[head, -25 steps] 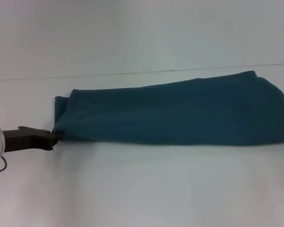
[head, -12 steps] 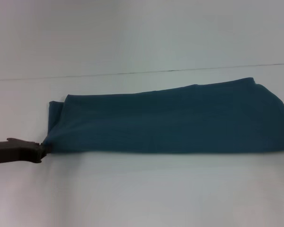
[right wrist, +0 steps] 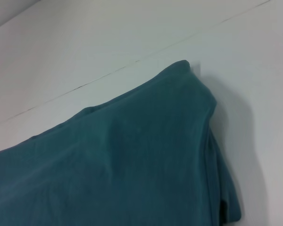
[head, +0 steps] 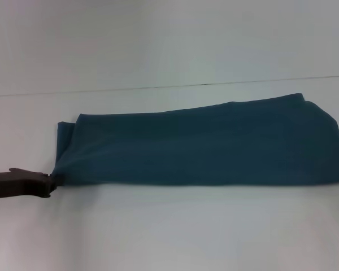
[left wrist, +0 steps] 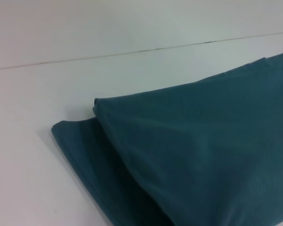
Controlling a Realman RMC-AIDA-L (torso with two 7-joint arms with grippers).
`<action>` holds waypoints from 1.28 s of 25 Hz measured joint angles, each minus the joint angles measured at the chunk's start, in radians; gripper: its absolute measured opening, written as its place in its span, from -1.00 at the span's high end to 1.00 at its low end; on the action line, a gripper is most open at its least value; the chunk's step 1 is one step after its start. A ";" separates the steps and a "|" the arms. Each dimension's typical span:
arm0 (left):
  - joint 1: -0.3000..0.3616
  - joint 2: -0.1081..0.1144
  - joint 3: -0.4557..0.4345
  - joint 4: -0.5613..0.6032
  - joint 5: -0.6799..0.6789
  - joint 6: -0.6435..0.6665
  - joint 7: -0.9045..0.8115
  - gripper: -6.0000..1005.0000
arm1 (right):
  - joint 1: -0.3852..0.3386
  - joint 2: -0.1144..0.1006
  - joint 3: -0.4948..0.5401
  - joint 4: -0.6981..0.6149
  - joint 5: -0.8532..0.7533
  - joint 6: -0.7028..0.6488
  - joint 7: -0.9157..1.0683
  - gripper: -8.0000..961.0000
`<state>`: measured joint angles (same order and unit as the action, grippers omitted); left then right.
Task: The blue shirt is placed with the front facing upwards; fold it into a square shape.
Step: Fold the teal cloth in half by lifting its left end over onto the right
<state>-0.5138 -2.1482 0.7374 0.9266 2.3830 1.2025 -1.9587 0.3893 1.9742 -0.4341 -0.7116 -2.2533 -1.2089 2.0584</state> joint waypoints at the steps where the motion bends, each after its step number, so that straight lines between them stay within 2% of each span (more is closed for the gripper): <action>1: 0.000 0.000 0.000 0.000 -0.002 0.001 -0.004 0.96 | 0.000 0.000 0.000 0.000 0.000 0.000 0.000 0.96; 9: 0.001 0.006 -0.006 0.026 0.004 0.030 -0.059 0.94 | -0.006 -0.018 0.017 -0.024 0.040 -0.042 0.000 0.90; 10: 0.009 0.007 -0.024 0.056 0.007 0.039 -0.076 0.94 | -0.010 -0.018 0.024 -0.041 0.056 -0.054 0.000 0.90; 14: 0.018 0.007 -0.063 0.108 0.007 0.041 -0.097 0.71 | -0.028 -0.019 0.050 -0.107 0.147 -0.124 -0.003 0.87; 16: 0.018 0.004 -0.076 0.126 -0.002 0.041 -0.102 0.60 | -0.031 -0.021 0.060 -0.125 0.192 -0.157 -0.007 0.67; 21: 0.008 -0.011 -0.064 0.123 -0.092 0.044 -0.103 0.15 | -0.016 -0.027 0.069 -0.130 0.241 -0.180 -0.010 0.12; 22: 0.007 -0.014 -0.054 0.113 -0.120 0.046 -0.102 -0.01 | -0.010 -0.027 0.068 -0.130 0.241 -0.180 -0.010 0.00; 24: 0.005 -0.015 -0.034 0.087 -0.177 0.048 -0.100 -0.32 | 0.002 -0.027 0.064 -0.128 0.241 -0.182 -0.010 -0.06; 27: 0.003 -0.014 -0.008 0.034 -0.263 0.042 -0.080 -0.40 | 0.020 -0.029 0.060 -0.128 0.236 -0.200 -0.011 -0.15; 32: -0.015 -0.014 -0.003 -0.067 -0.312 0.002 -0.037 -0.52 | 0.041 -0.035 0.039 -0.129 0.227 -0.251 -0.024 0.21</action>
<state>-0.5285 -2.1626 0.7344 0.8593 2.0712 1.2048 -1.9956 0.4302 1.9393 -0.3953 -0.8410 -2.0262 -1.4598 2.0346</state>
